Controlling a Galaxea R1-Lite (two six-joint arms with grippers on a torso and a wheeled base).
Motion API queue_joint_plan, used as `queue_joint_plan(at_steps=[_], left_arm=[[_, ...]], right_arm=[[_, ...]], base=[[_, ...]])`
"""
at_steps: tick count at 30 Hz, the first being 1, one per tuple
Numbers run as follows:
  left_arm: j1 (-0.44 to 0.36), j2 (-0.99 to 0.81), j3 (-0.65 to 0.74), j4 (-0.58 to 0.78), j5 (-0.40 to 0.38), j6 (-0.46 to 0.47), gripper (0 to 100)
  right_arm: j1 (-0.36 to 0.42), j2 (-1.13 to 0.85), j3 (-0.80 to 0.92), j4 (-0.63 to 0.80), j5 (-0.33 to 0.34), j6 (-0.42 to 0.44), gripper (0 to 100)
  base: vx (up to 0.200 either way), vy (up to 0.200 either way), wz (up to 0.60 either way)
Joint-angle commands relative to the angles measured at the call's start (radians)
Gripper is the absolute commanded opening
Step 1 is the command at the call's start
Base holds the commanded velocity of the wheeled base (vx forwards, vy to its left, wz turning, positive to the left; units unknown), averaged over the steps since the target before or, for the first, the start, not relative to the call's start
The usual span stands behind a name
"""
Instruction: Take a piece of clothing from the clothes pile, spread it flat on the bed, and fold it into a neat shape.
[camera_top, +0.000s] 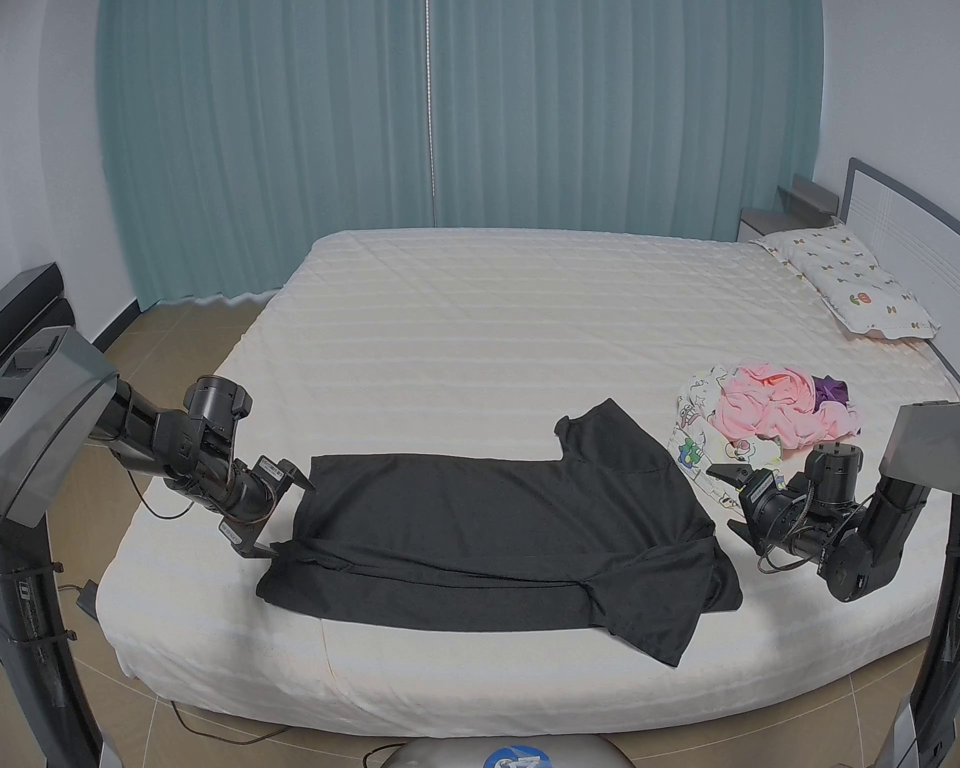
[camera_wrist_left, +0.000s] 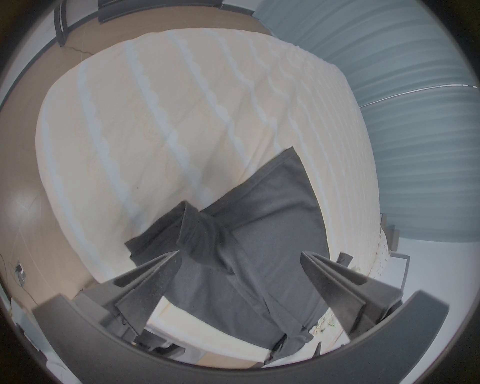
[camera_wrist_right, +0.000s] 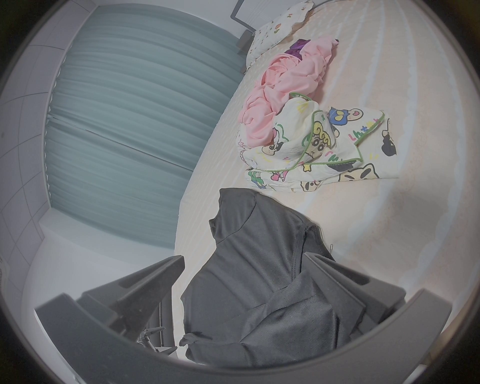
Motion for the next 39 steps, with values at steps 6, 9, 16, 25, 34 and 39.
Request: queue_joint_plan(at_steps=[6,9,16,25,34,39], left_arm=[[-0.051,0.052,0.031,-0.032,0.101,0.046,100],[-0.062,0.054,0.045,-0.029,0.112,0.053,100],[-0.06,0.041,0.067,-0.027,0.158,0.049,100],[-0.076,0.035,0.143,-0.101,0.175,0.024,100],[-0.079,0.04,0.147,-0.136,0.18,0.009,100],[-0.079,0.032,0.15,-0.15,0.18,-0.011,0]], right_arm=[[-0.001,0.009,-0.004,0.0,0.0,0.0,100],[-0.003,0.012,-0.004,0.0,0.0,0.0,100],[-0.007,0.017,-0.005,0.0,0.0,0.0,100],[-0.012,0.012,-0.004,-0.002,0.0,-0.002,100],[-0.012,0.014,-0.004,-0.002,0.0,-0.002,100],[-0.012,0.014,-0.004,-0.002,0.0,0.0,100]], base=[[0.0,0.0,0.0],[0.0,0.0,0.0],[0.0,0.0,0.0],[0.0,0.0,0.0],[0.0,0.0,0.0],[0.0,0.0,0.0]])
